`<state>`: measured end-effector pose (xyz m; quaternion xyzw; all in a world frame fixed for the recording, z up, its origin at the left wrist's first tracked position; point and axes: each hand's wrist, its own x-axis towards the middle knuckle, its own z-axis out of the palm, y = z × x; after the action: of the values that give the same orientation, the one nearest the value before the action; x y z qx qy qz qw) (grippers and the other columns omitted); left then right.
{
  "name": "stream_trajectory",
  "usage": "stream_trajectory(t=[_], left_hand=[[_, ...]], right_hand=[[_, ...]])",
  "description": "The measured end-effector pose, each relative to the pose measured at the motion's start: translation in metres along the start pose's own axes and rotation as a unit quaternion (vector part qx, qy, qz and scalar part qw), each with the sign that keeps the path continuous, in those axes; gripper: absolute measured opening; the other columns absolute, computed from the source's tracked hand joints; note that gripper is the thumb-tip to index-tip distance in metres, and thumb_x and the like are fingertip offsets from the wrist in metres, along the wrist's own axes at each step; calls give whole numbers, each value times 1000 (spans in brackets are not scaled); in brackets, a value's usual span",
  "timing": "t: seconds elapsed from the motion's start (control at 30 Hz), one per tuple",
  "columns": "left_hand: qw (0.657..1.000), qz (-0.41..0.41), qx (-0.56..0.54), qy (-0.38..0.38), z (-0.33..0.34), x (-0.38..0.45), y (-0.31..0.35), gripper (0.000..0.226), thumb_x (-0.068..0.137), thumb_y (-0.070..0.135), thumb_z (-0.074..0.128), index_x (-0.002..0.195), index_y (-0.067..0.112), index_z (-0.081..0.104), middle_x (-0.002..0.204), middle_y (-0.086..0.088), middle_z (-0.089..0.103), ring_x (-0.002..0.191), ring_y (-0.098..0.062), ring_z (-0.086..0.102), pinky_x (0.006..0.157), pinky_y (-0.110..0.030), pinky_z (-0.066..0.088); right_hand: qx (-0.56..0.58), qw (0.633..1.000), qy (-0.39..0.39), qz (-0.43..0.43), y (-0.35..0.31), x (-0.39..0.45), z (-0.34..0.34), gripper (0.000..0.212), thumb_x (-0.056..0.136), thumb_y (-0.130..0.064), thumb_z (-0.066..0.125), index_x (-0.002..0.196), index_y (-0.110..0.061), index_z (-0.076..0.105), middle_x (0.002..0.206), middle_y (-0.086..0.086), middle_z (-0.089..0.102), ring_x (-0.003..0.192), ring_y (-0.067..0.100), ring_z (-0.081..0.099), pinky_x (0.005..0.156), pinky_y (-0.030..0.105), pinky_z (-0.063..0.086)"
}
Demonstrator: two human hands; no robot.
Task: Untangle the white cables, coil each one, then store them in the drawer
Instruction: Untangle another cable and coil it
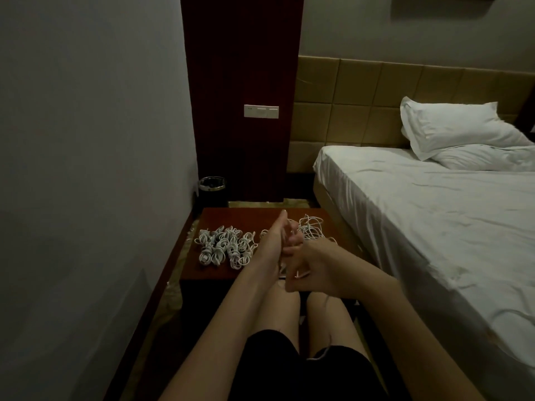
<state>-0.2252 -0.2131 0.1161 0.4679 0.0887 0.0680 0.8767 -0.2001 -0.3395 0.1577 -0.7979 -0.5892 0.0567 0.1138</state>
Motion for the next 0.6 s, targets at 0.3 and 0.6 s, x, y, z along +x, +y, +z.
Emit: stream_trajectory(t=[0.3,0.6], left_hand=[[980,-97,79,-153,-3,-15,-10,60,88,63,39,59,15,61,48,3,48,33,-4,40,35,-14,22],[940,-127,118,-294,-7,-16,-9,46,80,61,63,78,17,50,46,14,32,31,3,24,34,-13,12]], right_hand=[[5,982,162,97,20,7,-1,36,71,-45,78,90,-21,59,78,-7,62,69,8,59,60,24,47],[202,961,178,66,41,-9,-10,11,87,-6,66,89,-16,66,82,7,67,74,21,67,71,40,58]])
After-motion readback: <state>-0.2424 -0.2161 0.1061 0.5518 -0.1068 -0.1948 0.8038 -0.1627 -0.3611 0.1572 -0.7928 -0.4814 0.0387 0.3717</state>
